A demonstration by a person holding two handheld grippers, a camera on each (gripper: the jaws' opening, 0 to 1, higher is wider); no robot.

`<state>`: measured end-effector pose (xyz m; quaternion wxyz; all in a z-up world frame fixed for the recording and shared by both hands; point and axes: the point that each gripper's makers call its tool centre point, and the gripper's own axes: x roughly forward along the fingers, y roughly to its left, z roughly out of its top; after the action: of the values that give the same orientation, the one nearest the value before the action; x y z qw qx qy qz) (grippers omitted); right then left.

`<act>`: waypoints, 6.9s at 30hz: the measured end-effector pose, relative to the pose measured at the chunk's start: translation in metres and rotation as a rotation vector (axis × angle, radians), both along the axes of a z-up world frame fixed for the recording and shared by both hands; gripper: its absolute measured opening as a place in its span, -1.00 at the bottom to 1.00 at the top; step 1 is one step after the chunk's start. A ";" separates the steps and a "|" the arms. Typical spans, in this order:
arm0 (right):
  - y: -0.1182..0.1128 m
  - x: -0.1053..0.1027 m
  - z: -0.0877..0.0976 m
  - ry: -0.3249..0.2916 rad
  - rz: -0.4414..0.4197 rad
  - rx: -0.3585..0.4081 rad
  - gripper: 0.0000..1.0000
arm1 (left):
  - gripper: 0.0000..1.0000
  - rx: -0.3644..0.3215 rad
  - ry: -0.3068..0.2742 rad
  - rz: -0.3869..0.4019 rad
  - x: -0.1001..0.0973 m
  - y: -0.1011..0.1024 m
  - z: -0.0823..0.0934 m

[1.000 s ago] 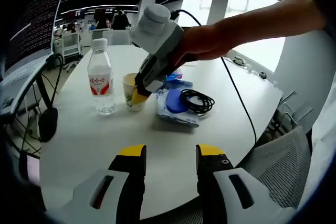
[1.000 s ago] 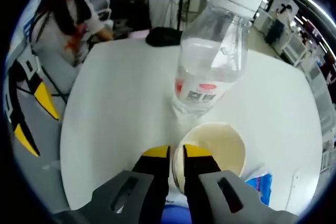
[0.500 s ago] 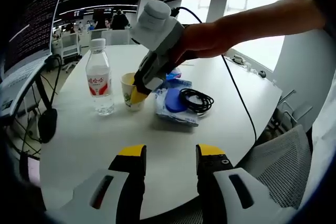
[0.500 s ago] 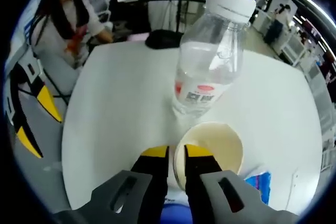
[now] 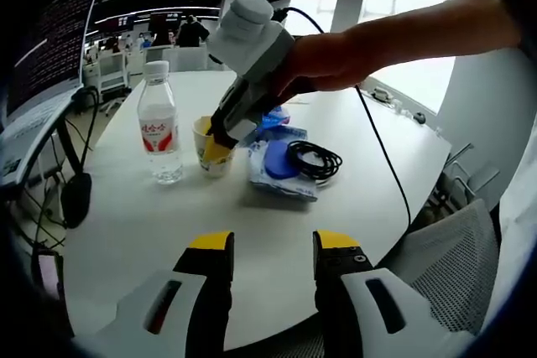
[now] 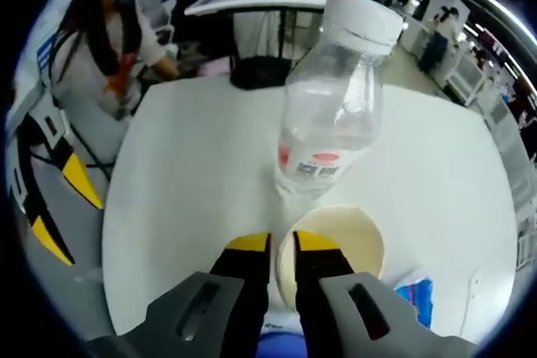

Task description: Arrange the tabletop items into an orderly group along one side of the table until the central work area is clear of visible clutter.

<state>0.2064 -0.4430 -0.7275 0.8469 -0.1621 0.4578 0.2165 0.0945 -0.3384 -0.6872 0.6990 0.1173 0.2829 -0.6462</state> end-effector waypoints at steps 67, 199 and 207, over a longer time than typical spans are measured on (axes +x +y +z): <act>-0.088 -0.177 0.037 -0.223 -0.614 0.309 -0.55 | -0.28 0.043 -0.019 -0.012 0.001 -0.021 0.000; -0.068 -0.179 -0.025 0.030 -0.431 0.201 -0.77 | -0.30 0.019 -0.022 0.054 0.011 -0.016 0.005; -0.068 -0.180 -0.020 0.017 -0.442 0.208 -0.62 | -0.31 0.018 -0.018 0.055 0.010 -0.017 0.004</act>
<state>0.0268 -0.5112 -0.7473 0.8820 0.0320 0.4644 0.0733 0.1048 -0.3553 -0.6833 0.7180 0.1217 0.2854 -0.6231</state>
